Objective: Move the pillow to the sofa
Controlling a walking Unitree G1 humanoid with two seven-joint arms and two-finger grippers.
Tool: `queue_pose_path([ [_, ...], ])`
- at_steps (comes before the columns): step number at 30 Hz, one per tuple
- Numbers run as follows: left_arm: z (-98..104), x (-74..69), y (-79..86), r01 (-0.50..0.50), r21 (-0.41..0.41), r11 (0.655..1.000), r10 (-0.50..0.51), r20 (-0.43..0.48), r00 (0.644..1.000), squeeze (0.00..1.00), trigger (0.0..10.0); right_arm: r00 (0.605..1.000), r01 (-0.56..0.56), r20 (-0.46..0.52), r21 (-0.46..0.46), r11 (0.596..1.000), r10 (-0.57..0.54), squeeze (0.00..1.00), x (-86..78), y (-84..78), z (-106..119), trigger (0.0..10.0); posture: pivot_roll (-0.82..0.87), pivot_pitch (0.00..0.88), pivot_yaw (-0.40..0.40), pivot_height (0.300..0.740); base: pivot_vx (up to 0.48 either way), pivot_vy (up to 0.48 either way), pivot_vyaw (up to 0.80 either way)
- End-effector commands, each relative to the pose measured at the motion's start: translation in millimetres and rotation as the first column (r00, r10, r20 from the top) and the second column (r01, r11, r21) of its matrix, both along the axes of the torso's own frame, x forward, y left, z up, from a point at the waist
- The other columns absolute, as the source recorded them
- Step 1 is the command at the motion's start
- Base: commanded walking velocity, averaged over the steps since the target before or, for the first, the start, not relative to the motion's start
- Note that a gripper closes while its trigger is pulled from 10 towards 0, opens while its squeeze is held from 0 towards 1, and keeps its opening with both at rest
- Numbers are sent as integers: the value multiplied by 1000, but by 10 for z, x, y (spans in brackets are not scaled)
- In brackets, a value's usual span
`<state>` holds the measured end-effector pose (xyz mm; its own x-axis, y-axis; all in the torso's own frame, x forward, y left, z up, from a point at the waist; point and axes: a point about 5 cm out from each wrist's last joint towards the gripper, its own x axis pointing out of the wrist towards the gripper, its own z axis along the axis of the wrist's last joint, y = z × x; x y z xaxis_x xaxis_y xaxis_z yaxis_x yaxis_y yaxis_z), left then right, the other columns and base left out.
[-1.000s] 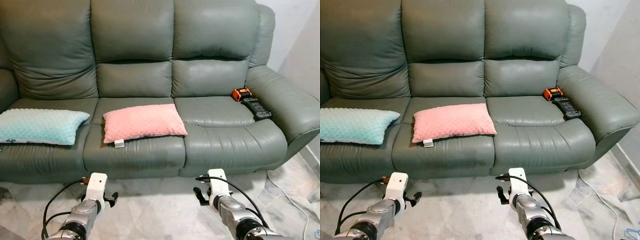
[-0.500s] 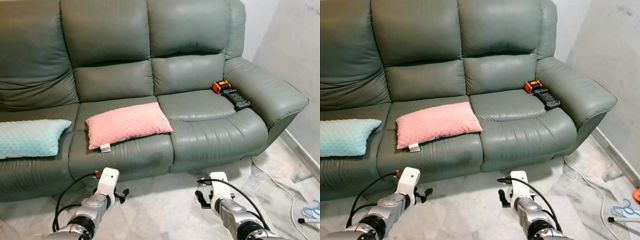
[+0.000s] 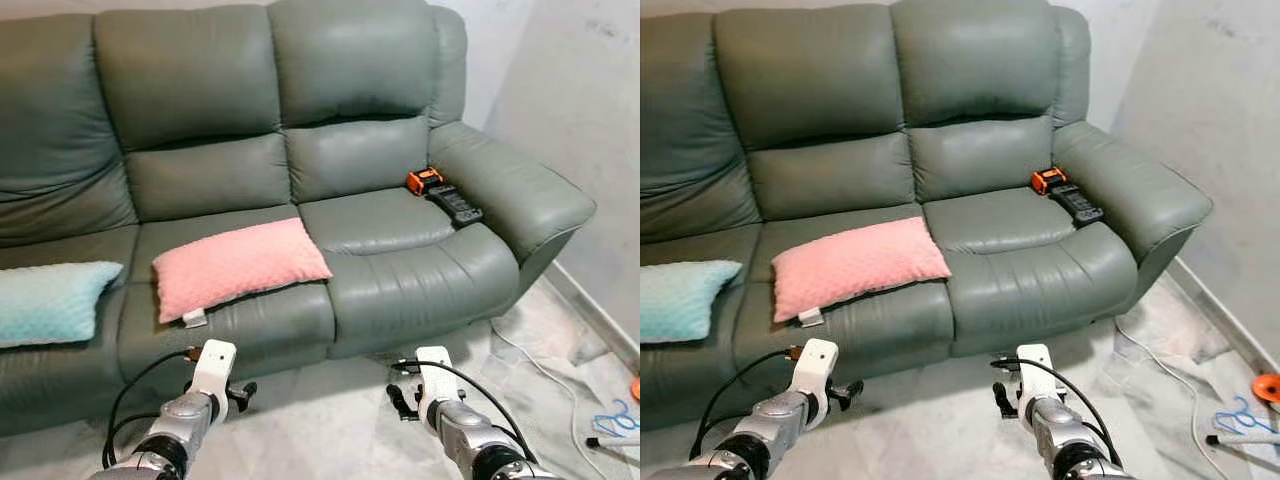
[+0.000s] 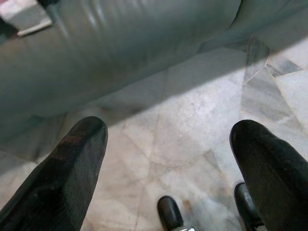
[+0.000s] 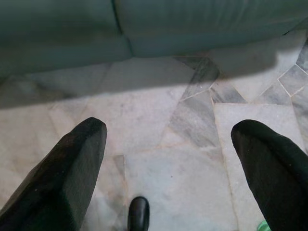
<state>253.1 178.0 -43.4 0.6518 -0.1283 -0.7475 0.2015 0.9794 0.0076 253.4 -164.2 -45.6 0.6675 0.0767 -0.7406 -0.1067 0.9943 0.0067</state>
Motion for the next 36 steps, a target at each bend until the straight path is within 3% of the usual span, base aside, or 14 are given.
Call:
queue_pose_path([
  [1, 17, 23, -3, -9, -10, 1000, 9, 6, 1000, 0, 10000, 1000, 13, 1, -1, 1000, -13, 0, 5, -21, 5, 10000, -42, 0, 7, 740, 315, 0, -681],
  [15, 19, 28, -7, -15, -14, 1000, 15, 4, 1000, 0, 10000, 1000, 19, -5, -3, 1000, -19, 0, -15, -42, -8, 10000, -44, 0, 7, 740, 315, 0, -561],
  [36, 18, 24, 21, -49, -25, 998, 49, 2, 999, 0, 10000, 1000, 19, 1, 7, 1000, -19, 0, 10, 20, 5, 10000, -45, 0, 14, 740, 27, 0, 0],
])
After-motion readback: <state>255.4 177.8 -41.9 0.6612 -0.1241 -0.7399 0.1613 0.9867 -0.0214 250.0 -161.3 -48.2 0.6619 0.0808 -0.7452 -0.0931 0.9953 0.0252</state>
